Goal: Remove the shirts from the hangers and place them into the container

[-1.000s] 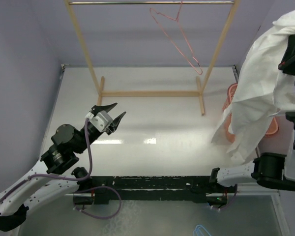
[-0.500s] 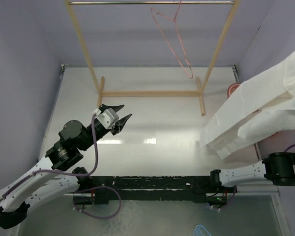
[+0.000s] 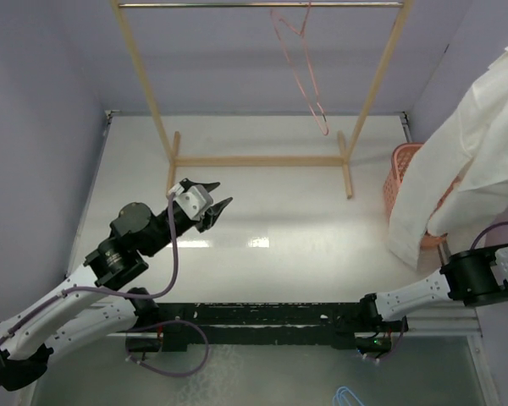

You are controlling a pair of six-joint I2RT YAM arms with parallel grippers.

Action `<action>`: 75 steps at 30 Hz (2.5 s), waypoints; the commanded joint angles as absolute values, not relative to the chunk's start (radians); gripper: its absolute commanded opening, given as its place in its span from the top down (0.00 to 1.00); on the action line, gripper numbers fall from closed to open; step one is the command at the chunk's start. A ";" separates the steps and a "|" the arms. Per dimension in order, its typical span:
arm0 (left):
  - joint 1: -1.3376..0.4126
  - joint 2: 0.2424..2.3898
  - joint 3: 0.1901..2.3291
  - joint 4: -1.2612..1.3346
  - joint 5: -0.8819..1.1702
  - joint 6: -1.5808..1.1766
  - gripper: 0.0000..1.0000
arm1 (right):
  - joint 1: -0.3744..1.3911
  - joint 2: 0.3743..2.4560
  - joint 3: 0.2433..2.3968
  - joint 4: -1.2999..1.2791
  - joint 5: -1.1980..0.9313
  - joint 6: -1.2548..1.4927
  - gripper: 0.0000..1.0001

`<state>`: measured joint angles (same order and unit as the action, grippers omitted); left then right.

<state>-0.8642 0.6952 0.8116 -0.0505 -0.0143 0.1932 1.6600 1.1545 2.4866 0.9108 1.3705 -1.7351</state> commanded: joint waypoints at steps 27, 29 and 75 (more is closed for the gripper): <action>-0.860 0.734 0.851 -0.025 0.000 0.191 0.52 | 1.981 0.904 1.646 0.752 1.722 -1.231 1.00; -0.860 0.736 0.851 -0.025 0.000 0.191 0.52 | 2.085 0.862 1.585 0.807 1.709 -1.218 1.00; -0.851 0.777 0.832 0.029 -0.053 0.236 0.51 | 2.335 1.040 1.642 0.199 1.615 -0.773 1.00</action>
